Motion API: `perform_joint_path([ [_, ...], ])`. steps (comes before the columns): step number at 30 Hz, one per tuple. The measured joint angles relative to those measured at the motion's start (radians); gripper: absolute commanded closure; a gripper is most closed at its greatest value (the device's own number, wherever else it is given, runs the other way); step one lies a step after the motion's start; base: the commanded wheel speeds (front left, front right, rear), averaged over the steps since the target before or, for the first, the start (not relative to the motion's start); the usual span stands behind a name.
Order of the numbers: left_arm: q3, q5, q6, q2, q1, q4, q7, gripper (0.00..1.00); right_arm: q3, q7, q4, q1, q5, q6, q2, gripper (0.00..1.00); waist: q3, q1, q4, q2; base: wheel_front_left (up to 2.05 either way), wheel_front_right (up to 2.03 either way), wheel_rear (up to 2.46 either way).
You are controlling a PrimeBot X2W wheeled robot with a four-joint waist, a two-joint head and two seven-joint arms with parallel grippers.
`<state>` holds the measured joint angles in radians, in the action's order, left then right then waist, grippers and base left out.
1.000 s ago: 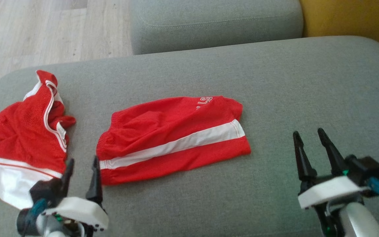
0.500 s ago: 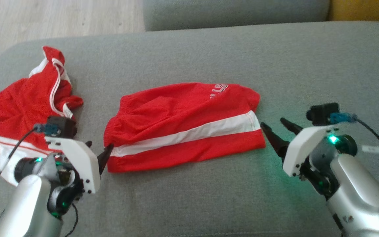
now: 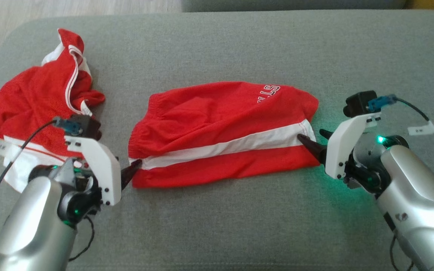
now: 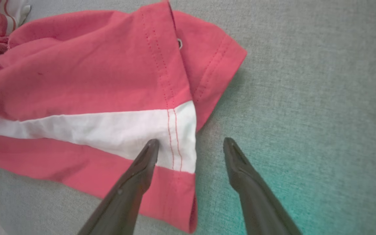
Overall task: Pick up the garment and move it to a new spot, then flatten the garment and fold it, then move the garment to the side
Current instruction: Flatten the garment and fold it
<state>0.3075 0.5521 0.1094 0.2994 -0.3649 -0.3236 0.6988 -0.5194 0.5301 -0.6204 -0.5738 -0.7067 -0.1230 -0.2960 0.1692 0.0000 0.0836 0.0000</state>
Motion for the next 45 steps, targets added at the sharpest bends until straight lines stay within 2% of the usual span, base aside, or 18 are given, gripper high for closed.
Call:
perform_joint_path([
  [7,0.012,0.043,0.011,-0.004,-0.043,-0.057,0.009,0.00,-0.046,0.005,-0.007,-0.022,-0.026,0.000,0.000,0.01,0.022,0.0000,0.002,0.0000,0.00,0.00,0.00],
  [11,0.037,0.073,0.014,-0.007,-0.055,-0.076,0.010,0.00,-0.088,-0.022,-0.001,-0.032,-0.054,0.000,0.000,0.45,0.024,0.0000,-0.002,0.0000,0.00,0.00,0.00],
  [12,0.037,0.076,0.014,-0.007,-0.055,-0.076,0.006,0.00,-0.096,-0.029,-0.001,-0.032,-0.062,0.000,-0.001,0.87,0.023,0.0000,-0.002,0.0000,0.00,0.00,0.00],
  [13,0.039,0.079,0.014,-0.006,-0.055,-0.076,0.003,0.00,-0.102,-0.037,0.002,-0.032,-0.069,0.000,-0.002,1.00,0.023,0.0000,-0.002,0.0000,0.00,0.00,0.00],
  [14,0.041,0.087,0.015,-0.005,-0.055,-0.076,0.006,0.22,-0.111,-0.044,0.005,-0.032,-0.073,0.000,-0.003,1.00,0.021,0.0000,-0.003,0.0000,0.00,0.00,0.00],
  [15,0.047,0.096,0.015,-0.005,-0.055,-0.076,0.013,0.67,-0.120,-0.051,0.005,-0.032,-0.079,0.000,-0.003,1.00,0.019,0.0000,-0.003,0.0000,0.00,0.00,0.00],
  [16,0.053,0.103,0.015,-0.003,-0.055,-0.076,0.014,1.00,-0.128,-0.057,0.005,-0.032,-0.085,0.000,-0.004,1.00,0.017,0.0000,-0.004,0.0000,0.00,0.00,0.00],
  [27,0.070,0.159,0.015,0.046,-0.045,-0.001,-0.005,1.00,-0.145,-0.197,0.058,-0.029,-0.126,0.000,-0.040,1.00,-0.046,0.0000,-0.014,0.0000,0.00,0.00,0.00],
  [37,0.037,0.171,0.015,0.070,-0.063,0.133,-0.052,1.00,-0.109,-0.285,0.208,-0.031,-0.131,0.000,-0.104,1.00,-0.040,0.0000,-0.047,0.0000,0.00,0.00,0.00],
  [41,0.043,0.131,0.014,0.061,-0.170,0.113,-0.079,1.00,-0.111,-0.302,0.226,-0.088,-0.141,0.000,-0.129,1.00,0.000,0.0000,-0.056,0.0000,0.00,0.00,0.00],
  [45,0.079,0.078,0.015,0.023,-0.374,0.017,-0.107,1.00,-0.116,-0.304,0.210,-0.247,-0.177,0.000,-0.157,1.00,0.060,0.0000,-0.062,0.0000,0.00,0.00,0.00],
])
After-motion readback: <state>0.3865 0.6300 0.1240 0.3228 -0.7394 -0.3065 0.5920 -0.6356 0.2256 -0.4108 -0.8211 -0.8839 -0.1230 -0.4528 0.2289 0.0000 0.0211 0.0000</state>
